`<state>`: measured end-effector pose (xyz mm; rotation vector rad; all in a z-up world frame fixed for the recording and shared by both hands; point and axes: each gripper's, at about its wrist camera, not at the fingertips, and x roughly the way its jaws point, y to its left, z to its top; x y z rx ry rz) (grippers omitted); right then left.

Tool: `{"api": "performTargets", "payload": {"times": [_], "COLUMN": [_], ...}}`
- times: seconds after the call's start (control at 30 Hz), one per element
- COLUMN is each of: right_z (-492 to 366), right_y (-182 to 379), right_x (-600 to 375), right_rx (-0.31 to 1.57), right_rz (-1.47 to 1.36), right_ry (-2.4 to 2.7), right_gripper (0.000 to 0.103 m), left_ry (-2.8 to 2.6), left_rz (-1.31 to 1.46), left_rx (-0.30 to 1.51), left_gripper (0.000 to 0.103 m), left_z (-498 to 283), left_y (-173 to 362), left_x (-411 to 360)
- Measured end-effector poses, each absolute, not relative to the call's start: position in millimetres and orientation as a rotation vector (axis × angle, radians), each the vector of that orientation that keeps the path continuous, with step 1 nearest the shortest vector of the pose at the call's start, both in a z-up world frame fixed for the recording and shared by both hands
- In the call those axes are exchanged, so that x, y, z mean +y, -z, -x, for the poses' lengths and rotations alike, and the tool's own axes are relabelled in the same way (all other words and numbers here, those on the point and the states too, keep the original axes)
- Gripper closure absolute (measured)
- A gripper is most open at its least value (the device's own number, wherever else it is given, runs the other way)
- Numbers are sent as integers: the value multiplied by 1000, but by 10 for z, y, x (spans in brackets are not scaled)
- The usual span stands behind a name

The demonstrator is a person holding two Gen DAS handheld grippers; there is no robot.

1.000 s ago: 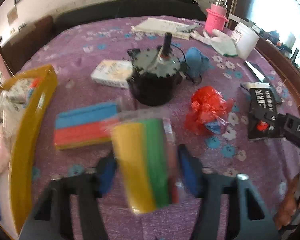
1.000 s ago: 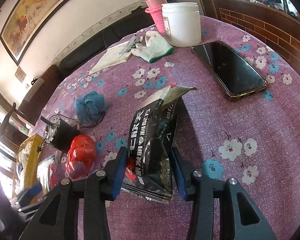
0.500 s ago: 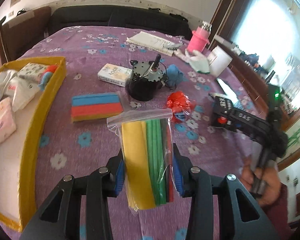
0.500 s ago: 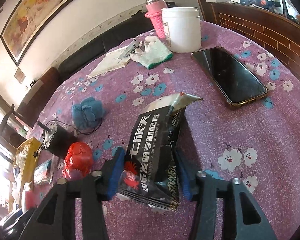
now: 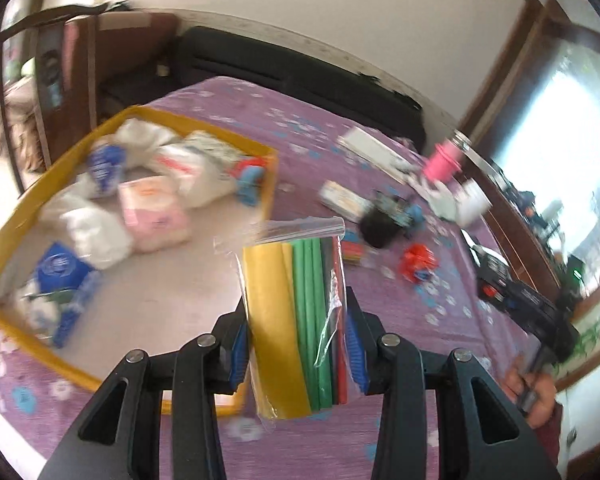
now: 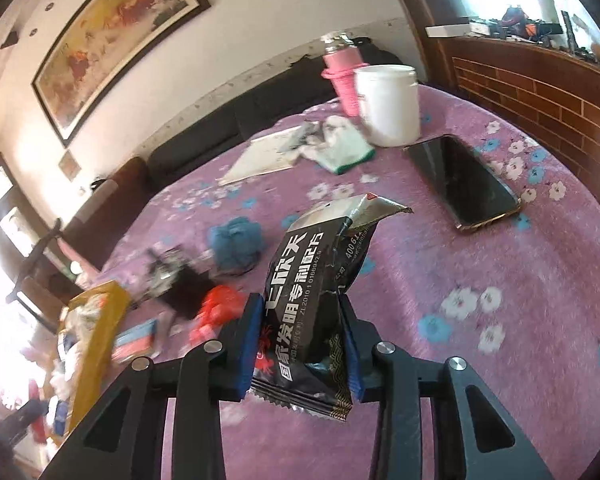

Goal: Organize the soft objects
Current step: 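Carry both held bags into the yellow tray and open both tools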

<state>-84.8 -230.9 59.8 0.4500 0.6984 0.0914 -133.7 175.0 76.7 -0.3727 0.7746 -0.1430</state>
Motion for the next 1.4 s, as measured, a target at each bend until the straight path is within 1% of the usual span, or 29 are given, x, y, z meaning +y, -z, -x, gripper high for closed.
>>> {"api": "performTargets", "payload": {"times": [0.3, 0.67, 0.7, 0.73, 0.77, 0.93, 1.03, 1.17, 1.27, 1.37, 1.4], "right_z": [969, 736, 703, 680, 649, 467, 362, 240, 165, 116, 101], "right_y": [-982, -983, -963, -947, -924, -768, -689, -640, -612, -594, -587], "right_x": [-1364, 84, 225, 314, 400, 804, 1005, 1212, 1350, 1428, 1440], "right_rx": [725, 826, 834, 841, 851, 897, 921, 933, 927, 921, 924], "right_rz": [-313, -152, -131, -122, -114, -60, -29, 9, 41, 71, 75], "right_ry": [-300, -527, -536, -542, -550, -559, -557, -562, -550, -539, -542], "right_gripper": [64, 63, 63, 63, 63, 63, 63, 63, 62, 58, 51], "left_ry": [2, 3, -4, -5, -4, 32, 28, 10, -8, -11, -11], "left_rz": [495, 497, 496, 498, 504, 585, 609, 637, 637, 650, 657], "left_rx": [812, 874, 880, 885, 890, 832, 781, 707, 697, 716, 721], "left_gripper": [64, 63, 62, 58, 51, 33, 31, 24, 23, 23, 23], "left_z": [1388, 1019, 973, 944, 921, 1013, 1169, 1424, 1500, 1530, 1535], "left_y": [-490, -374, -354, -336, -316, -346, -439, -555, -556, -496, -475], "left_x": [2469, 2694, 2706, 2717, 2735, 2879, 2991, 3165, 3241, 3319, 3342]}}
